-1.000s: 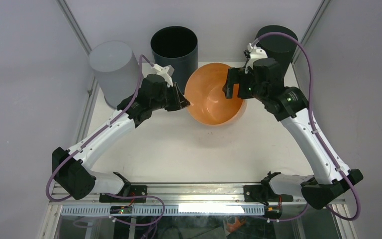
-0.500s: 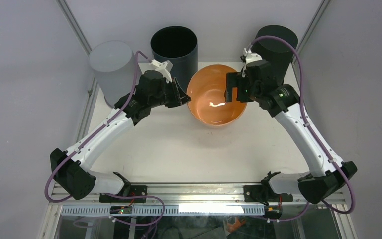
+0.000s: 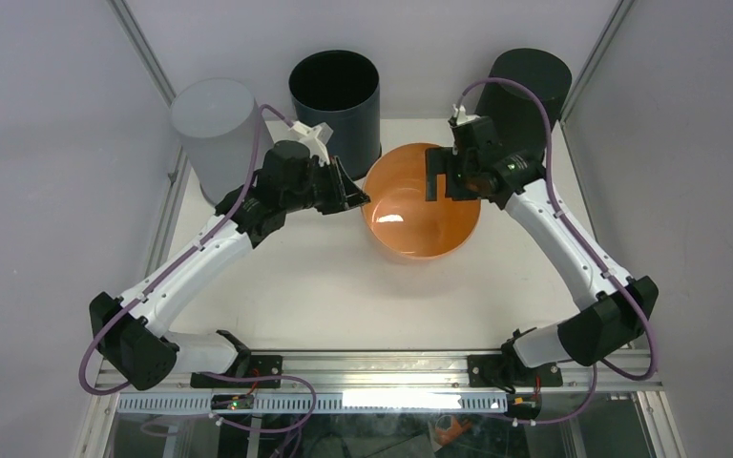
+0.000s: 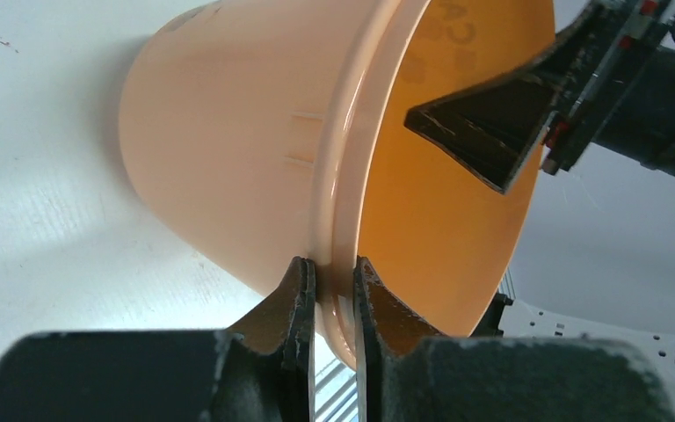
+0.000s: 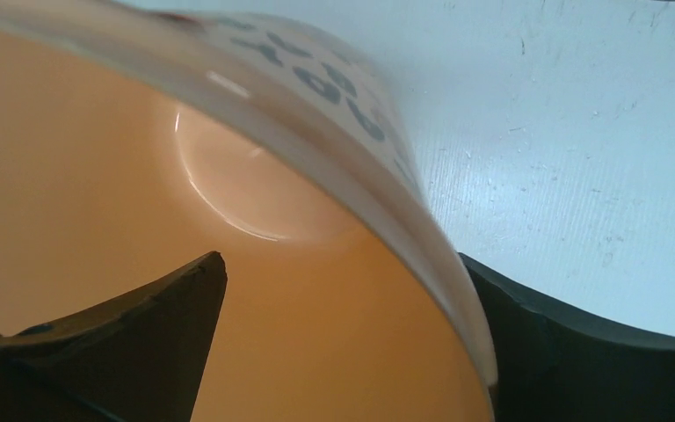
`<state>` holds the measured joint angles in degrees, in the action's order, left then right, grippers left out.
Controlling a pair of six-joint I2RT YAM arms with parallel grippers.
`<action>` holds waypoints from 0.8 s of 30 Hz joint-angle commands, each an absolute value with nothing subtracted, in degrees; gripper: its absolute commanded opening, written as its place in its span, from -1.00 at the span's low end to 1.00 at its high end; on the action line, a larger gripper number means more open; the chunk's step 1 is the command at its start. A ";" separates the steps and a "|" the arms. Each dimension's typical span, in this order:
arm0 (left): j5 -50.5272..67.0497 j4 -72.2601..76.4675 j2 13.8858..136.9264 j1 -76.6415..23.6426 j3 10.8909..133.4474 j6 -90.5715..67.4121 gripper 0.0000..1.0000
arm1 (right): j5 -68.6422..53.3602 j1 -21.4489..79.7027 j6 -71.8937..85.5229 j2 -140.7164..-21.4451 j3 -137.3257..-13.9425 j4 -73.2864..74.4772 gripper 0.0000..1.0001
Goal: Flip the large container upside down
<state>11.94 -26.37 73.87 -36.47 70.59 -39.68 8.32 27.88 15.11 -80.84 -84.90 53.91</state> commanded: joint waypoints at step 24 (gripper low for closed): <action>13.06 -27.34 73.34 -37.83 76.01 -38.85 -1.00 | 5.80 26.03 15.16 -79.05 -94.41 51.27 0.98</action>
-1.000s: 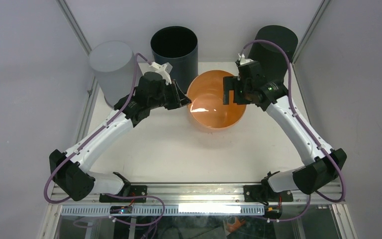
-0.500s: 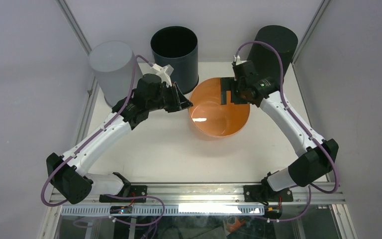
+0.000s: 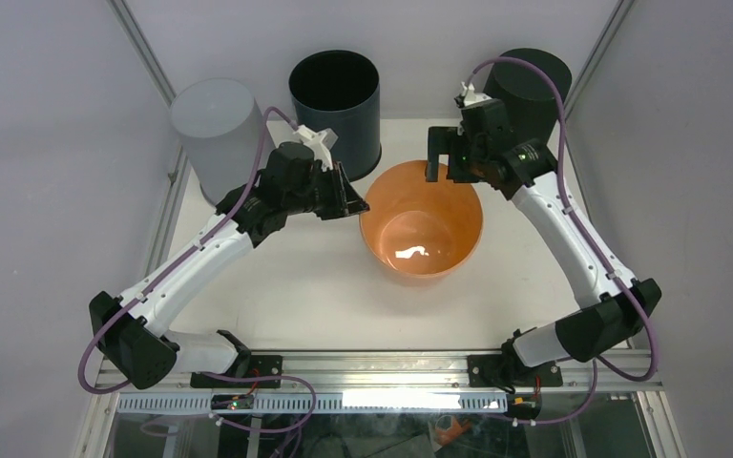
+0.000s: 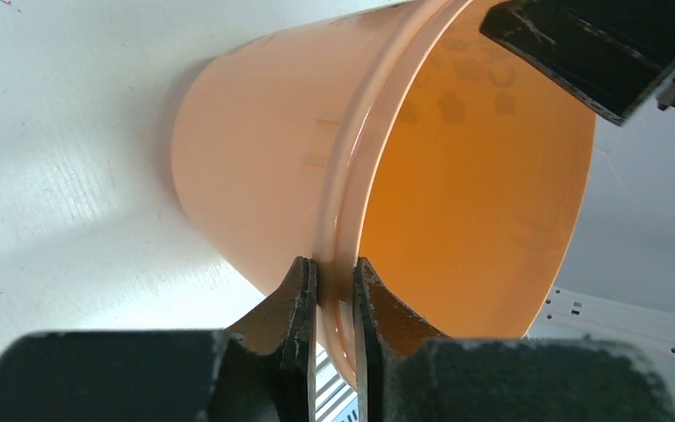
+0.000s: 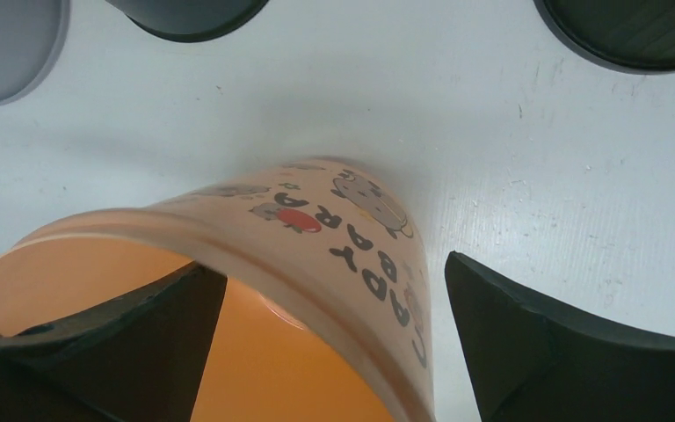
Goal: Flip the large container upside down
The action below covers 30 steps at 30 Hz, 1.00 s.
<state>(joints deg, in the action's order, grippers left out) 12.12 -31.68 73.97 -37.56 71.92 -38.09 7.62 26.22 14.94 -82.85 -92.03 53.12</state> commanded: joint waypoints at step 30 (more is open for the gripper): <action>8.97 -30.15 77.06 -36.05 80.17 -39.19 -1.00 | -23.33 41.71 -10.66 -62.90 -74.12 37.88 0.85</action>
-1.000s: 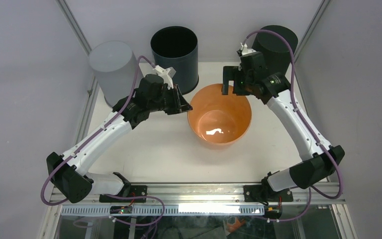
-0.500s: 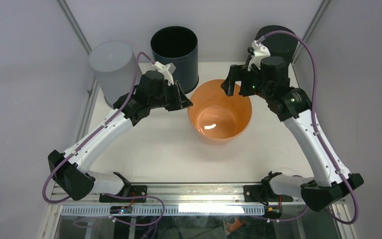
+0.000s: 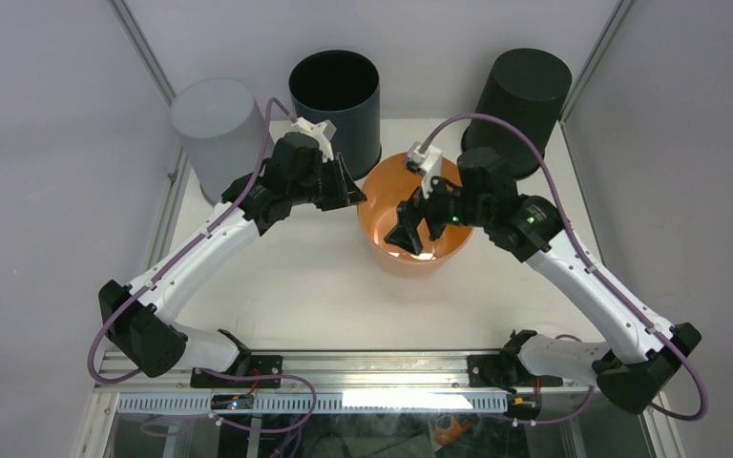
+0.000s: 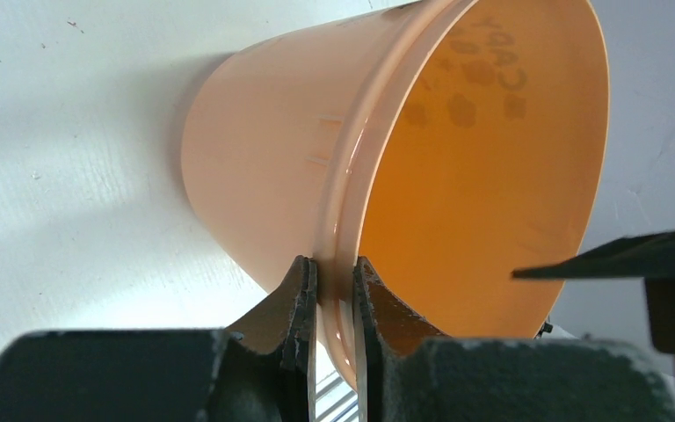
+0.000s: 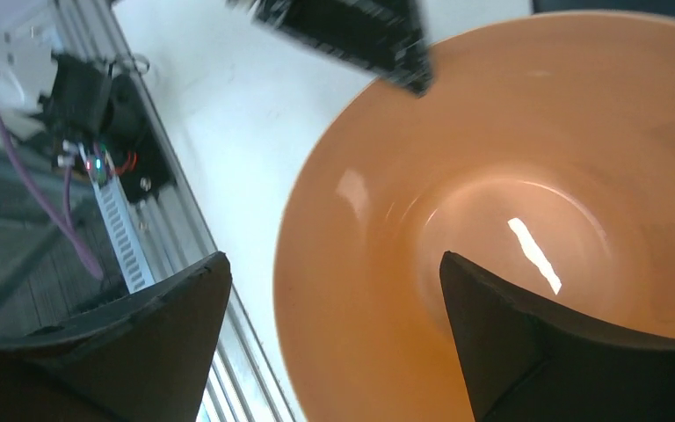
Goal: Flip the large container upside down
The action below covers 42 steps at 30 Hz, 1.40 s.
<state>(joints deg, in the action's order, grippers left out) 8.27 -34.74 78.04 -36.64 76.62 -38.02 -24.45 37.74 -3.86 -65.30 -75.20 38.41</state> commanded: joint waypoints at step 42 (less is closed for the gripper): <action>6.87 -30.35 73.34 -34.87 83.69 -35.16 0.95 | -16.16 47.71 -3.95 -69.01 -72.56 38.06 -1.00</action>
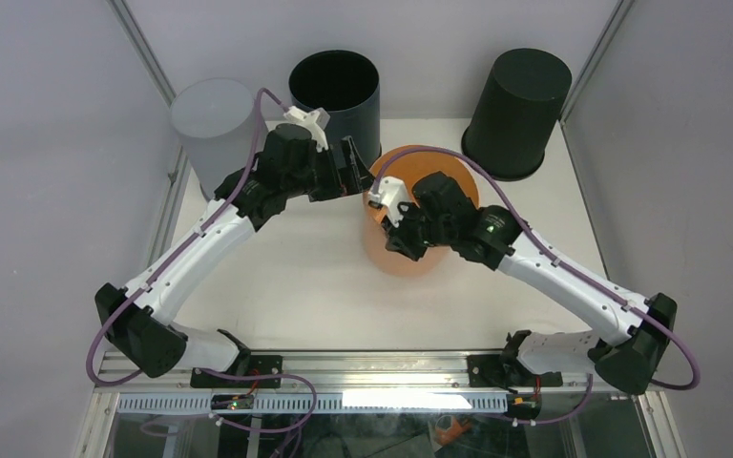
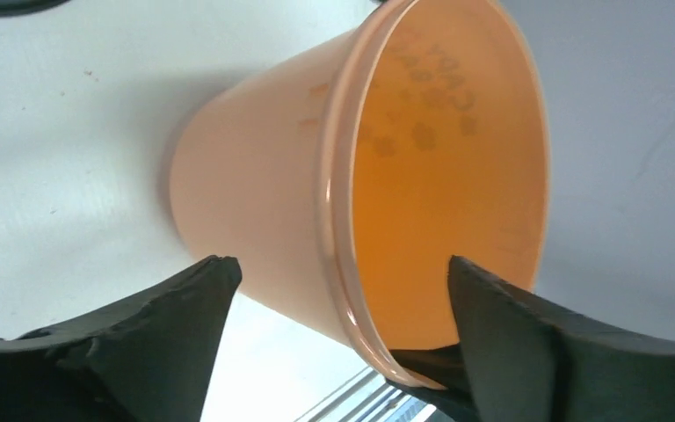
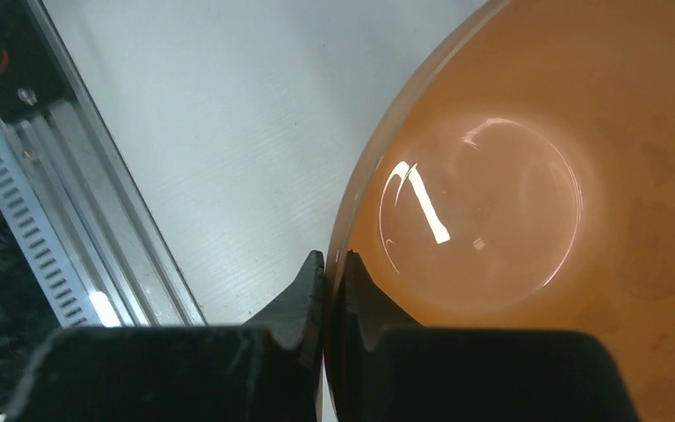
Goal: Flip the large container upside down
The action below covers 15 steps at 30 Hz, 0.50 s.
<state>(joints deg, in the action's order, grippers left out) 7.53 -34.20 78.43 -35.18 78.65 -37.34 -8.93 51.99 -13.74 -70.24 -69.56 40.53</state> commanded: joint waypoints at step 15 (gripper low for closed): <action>-1.75 -36.58 67.55 -28.17 84.79 -32.78 0.98 | -56.46 27.49 45.81 -68.16 -57.17 -7.38 -1.00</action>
<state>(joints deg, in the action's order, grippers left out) 0.27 -35.99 69.84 -29.76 84.44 -33.76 -42.37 28.08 22.85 -68.03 -62.41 13.21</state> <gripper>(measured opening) 0.987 0.069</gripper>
